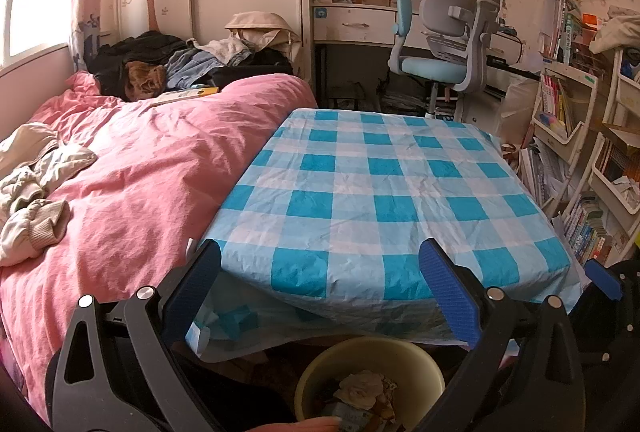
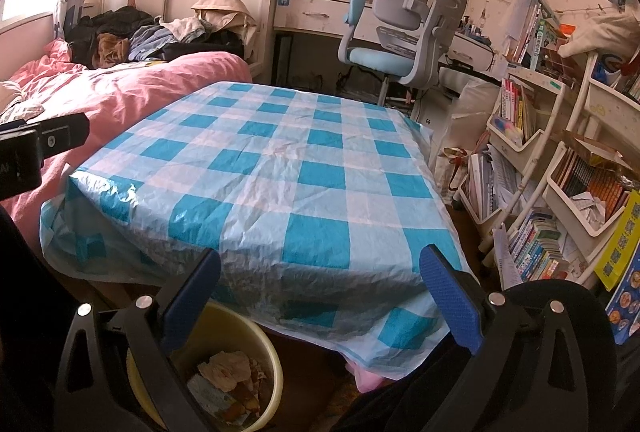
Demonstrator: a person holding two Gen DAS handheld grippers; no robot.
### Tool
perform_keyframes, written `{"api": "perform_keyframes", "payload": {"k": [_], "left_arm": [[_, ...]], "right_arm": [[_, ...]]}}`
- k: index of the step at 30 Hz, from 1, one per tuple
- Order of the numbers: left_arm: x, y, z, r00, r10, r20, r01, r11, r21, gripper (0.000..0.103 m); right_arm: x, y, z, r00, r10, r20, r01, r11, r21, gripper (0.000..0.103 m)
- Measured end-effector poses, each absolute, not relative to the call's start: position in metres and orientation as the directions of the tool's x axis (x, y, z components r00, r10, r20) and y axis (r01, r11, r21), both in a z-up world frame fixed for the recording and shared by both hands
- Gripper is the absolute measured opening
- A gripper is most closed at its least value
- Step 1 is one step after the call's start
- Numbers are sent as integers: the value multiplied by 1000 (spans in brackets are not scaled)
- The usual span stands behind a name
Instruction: Collect trash
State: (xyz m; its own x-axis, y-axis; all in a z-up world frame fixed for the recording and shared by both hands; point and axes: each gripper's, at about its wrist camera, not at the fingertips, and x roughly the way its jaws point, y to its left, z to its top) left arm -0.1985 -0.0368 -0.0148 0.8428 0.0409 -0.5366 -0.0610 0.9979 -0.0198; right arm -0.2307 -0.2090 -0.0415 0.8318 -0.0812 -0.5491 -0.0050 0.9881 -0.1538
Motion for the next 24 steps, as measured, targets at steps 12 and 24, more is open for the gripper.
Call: {"api": "perform_keyframes", "payload": {"k": [12,24], "left_arm": [[-198,-37,-15,842,42,-538,-63,998,-19,96],[-199,-38,-15,841,43,-539,-62,998,-18,96]], "right_arm": [[-231,-209,-41,831,-80,-550,-8,988,-155,95],[-231,-210,-41,831,-81,-551,-8,988,-156,95]]}}
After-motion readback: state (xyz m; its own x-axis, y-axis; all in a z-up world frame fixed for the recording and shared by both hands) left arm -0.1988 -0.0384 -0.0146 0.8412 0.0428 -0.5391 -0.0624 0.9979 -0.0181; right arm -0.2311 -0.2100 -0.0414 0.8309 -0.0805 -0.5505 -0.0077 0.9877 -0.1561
